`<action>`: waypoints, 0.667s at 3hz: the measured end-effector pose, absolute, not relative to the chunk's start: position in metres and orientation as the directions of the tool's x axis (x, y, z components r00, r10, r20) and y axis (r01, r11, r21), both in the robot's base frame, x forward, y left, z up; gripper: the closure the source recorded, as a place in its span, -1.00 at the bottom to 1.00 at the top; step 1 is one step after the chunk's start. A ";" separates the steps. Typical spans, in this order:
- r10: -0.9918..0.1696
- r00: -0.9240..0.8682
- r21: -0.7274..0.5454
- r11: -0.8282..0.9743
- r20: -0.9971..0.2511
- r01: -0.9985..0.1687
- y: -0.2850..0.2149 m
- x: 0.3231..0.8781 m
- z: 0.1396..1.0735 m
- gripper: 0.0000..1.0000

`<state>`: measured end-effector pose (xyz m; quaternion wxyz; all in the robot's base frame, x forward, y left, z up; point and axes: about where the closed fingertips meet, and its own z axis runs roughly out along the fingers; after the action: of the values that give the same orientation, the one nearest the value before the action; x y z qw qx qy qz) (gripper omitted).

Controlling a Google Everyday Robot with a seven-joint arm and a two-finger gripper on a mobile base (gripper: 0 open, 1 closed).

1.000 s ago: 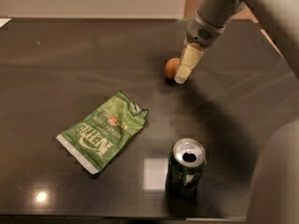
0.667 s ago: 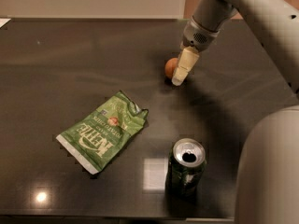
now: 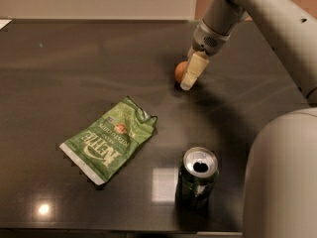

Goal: Move orange near green jalapeno chip bag

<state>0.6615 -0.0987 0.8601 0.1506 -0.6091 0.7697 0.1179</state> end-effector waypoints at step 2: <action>-0.904 -0.209 0.008 0.222 -0.373 -0.975 -0.097 0.663 0.855 0.26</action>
Offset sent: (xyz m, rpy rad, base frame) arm -0.0088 -0.0030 -0.0004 -0.0054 0.0305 0.0191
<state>0.6627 -0.0974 0.8554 0.1462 -0.6116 0.7679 0.1217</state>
